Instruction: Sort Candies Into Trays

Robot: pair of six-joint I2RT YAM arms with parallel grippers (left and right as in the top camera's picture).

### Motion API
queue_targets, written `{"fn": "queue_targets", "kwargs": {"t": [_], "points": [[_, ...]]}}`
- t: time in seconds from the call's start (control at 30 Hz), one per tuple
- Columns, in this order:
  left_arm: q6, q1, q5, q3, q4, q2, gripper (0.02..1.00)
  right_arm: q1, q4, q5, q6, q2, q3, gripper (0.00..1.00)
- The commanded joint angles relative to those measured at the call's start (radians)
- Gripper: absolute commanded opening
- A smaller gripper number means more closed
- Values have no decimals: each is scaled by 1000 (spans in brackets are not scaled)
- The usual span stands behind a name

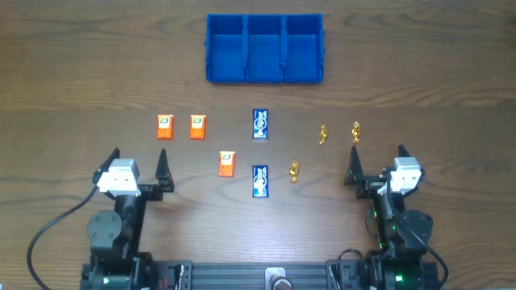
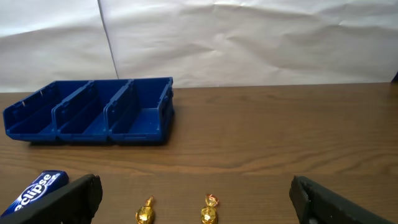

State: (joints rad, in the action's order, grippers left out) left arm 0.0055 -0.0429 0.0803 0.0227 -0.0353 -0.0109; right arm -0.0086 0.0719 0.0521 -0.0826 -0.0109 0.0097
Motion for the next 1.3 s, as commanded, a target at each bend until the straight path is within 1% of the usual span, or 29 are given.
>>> {"fn": "queue_targets", "kwargs": {"t": [0.03,1.13,1.2,1.3], "points": [[14,3,17,-18,-35,5,996,8,8,-13,6,8,-2,998],[14,3,17,-18,-36,8,998,8,8,-13,5,8,-2,998],[14,16,17,26,-119,-10,998,8,8,-13,5,8,-2,998],[14,18,25,204,-201,-171,998,8,8,-13,5,8,-2,998]]}}
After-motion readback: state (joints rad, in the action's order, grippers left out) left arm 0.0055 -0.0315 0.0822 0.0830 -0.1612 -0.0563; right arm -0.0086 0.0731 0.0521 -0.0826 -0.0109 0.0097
